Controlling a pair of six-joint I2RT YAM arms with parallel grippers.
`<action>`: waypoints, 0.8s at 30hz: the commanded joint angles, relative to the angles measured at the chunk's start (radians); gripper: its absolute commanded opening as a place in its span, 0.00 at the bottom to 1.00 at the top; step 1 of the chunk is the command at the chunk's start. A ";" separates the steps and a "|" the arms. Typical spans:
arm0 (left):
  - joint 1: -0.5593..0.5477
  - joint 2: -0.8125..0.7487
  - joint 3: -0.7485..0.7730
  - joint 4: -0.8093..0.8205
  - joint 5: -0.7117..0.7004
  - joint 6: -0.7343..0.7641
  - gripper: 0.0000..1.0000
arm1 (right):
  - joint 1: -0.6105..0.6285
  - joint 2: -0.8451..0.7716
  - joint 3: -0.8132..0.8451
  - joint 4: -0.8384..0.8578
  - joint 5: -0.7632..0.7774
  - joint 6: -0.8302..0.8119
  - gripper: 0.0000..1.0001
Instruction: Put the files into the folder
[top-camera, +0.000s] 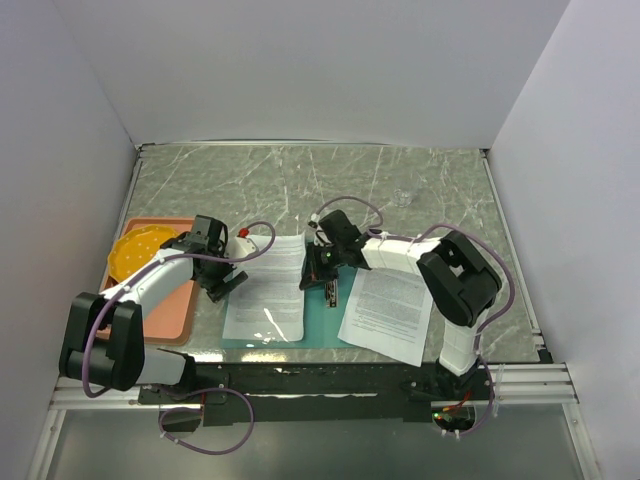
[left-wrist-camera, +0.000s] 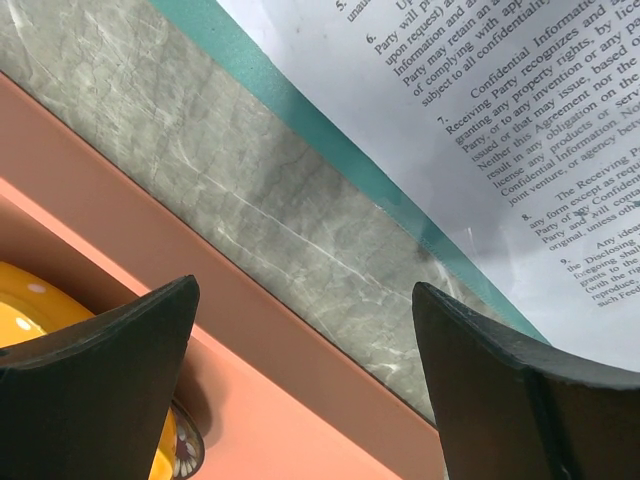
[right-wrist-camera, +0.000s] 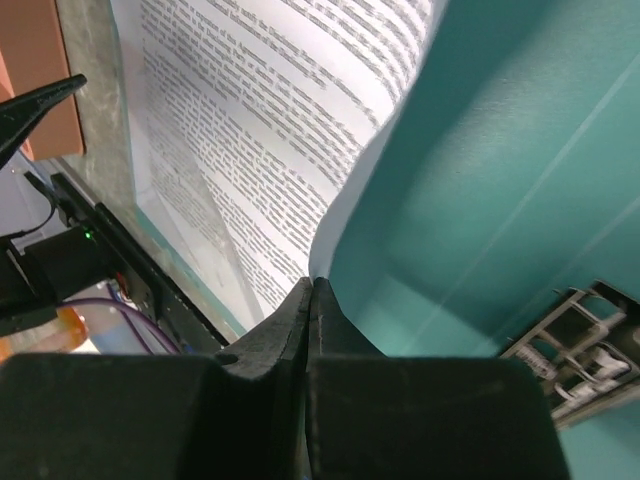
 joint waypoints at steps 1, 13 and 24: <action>0.006 0.003 0.032 0.032 0.001 -0.007 0.95 | -0.027 -0.068 -0.003 -0.026 -0.050 -0.077 0.00; 0.008 0.024 0.026 0.056 0.001 -0.016 0.94 | -0.044 -0.067 0.009 -0.046 -0.107 -0.106 0.00; 0.008 0.018 0.012 0.063 0.001 -0.009 0.94 | -0.004 0.044 0.148 -0.050 -0.137 -0.101 0.00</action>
